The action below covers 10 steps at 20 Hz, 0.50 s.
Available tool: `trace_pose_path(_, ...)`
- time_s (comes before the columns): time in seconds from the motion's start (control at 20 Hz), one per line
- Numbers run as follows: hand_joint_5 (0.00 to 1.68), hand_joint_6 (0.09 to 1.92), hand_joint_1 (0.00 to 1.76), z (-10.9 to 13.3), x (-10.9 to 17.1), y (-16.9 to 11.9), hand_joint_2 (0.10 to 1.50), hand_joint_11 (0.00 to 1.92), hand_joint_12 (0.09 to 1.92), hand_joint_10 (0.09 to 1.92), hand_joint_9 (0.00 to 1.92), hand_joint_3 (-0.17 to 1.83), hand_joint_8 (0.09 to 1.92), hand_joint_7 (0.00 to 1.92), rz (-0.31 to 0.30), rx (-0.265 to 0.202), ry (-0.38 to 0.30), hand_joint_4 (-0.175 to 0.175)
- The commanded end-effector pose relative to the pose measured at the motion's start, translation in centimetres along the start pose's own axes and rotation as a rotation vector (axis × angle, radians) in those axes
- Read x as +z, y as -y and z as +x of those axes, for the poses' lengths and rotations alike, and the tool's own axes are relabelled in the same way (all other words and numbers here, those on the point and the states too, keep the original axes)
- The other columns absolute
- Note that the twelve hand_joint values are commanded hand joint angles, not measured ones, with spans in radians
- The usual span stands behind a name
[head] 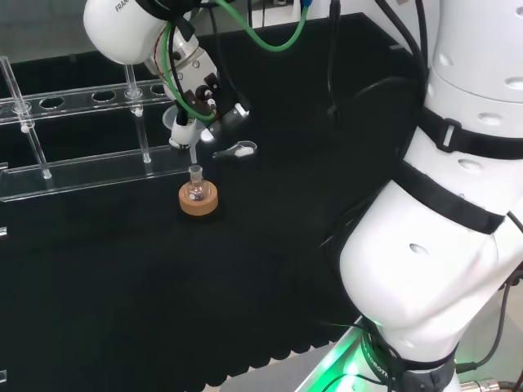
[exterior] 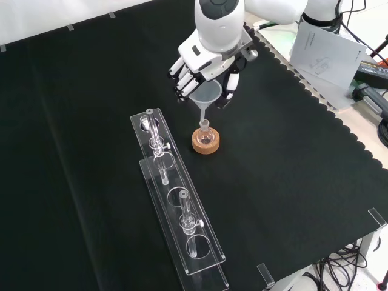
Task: Place the funnel on the round-bottom flask.
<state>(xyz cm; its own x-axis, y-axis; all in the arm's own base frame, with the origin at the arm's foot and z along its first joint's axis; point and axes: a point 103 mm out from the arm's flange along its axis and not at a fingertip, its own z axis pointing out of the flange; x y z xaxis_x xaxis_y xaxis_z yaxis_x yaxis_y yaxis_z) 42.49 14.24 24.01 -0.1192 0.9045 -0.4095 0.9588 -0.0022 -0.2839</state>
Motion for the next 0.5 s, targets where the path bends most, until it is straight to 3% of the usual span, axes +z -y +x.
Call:
trace_pose_path(0.05,0.63,0.76,0.80,-0.08,0.54,-0.29,0.79,0.54,1.27,0.71,0.90,0.54,0.88,0.67,0.005,-0.005,-0.010,-0.054)
trace_pose_path(0.5,0.63,0.76,0.80,0.09,0.94,-0.39,0.78,0.55,1.27,0.71,0.90,0.54,0.88,0.67,0.015,-0.011,-0.010,-0.054)
